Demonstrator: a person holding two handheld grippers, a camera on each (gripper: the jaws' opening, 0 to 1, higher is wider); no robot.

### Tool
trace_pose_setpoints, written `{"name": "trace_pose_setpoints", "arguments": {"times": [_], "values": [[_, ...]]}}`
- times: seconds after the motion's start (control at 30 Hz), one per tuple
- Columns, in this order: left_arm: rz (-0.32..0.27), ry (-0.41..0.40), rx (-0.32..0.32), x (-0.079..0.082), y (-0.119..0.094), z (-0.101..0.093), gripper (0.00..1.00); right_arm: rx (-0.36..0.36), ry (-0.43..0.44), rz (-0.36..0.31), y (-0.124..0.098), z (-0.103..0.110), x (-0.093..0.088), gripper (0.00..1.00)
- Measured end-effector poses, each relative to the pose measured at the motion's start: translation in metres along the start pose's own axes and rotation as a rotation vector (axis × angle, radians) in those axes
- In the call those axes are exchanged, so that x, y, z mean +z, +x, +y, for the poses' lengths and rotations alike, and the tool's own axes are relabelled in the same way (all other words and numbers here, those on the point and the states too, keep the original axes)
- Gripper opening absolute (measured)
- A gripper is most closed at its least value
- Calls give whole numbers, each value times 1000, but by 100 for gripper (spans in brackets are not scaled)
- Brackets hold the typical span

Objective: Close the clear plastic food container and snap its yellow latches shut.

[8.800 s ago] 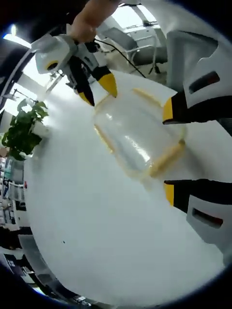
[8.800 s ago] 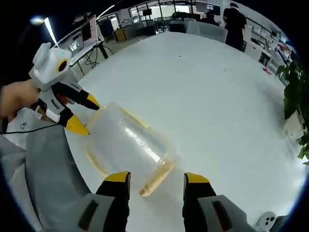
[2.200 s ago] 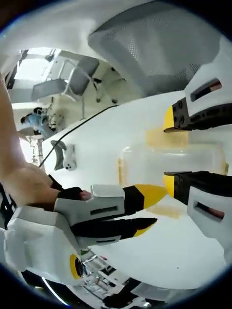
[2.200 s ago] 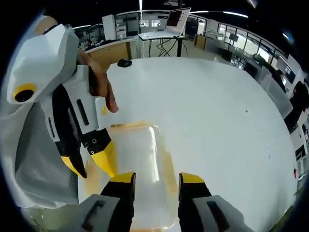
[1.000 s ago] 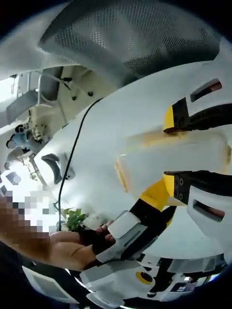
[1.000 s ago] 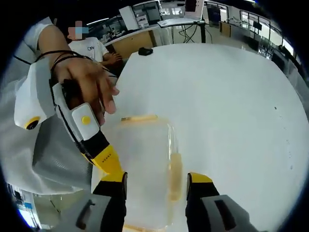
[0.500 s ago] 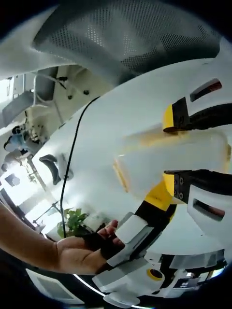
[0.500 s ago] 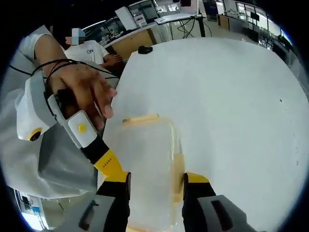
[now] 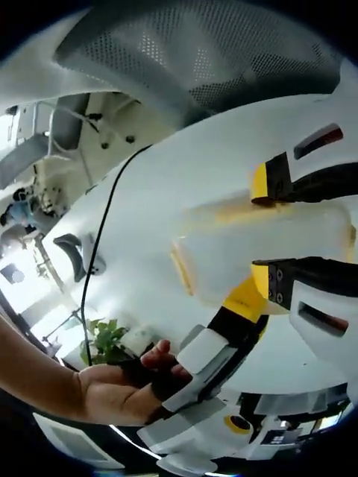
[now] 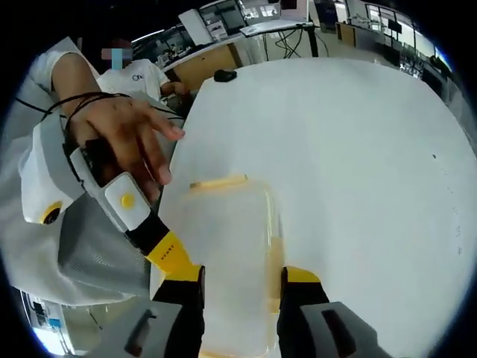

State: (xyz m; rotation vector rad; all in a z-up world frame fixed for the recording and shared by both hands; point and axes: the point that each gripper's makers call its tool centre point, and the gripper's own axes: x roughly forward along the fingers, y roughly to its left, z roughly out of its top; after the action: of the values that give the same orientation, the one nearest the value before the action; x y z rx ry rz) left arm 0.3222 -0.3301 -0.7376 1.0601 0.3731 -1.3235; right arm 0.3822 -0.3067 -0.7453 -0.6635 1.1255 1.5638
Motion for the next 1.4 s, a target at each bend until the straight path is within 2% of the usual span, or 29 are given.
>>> {"name": "trace_pose_setpoints", "arguments": {"times": [0.17,0.23,0.27,0.33,0.4,0.63,0.83,0.9,0.97,1.03,1.1,1.17,1.27,1.37,1.4], "values": [[5,23,19,1,0,-1,19,-6,-5,17,1,1,2,35],[-2,-15,22,0,0,-1,17,-3,0,16,1,0,1,35],[-14,11,34,5,-4,5,17,-5,9,19,2,-1,2,35],[-27,-16,24,5,-3,4,18,-13,-4,30,2,0,2,35],[-16,17,25,5,-2,0,18,-13,-3,31,2,0,1,36],[-4,14,14,3,0,-1,20,-6,1,32,1,1,1,37],[-28,-58,-21,6,-2,1,23,-3,39,7,1,2,2,39],[-38,-62,-27,7,-3,1,23,-12,73,-6,0,2,3,40],[-48,-73,-30,7,-4,1,23,-25,73,-13,0,3,4,41],[-81,-73,-52,14,-5,-4,22,-56,63,-30,-2,1,7,38],[-69,-64,-36,15,-5,-2,24,-79,60,-35,-7,-1,8,33],[-86,-91,-37,19,-6,-1,25,-102,39,-36,-12,-3,8,28],[-78,-107,-30,18,-7,4,28,-114,47,-51,-18,-3,9,32],[-70,-159,-37,15,-9,6,34,-144,34,-59,-23,-3,10,30],[-74,-205,-44,15,-10,5,34,-143,35,-62,-24,-1,11,31]]}}
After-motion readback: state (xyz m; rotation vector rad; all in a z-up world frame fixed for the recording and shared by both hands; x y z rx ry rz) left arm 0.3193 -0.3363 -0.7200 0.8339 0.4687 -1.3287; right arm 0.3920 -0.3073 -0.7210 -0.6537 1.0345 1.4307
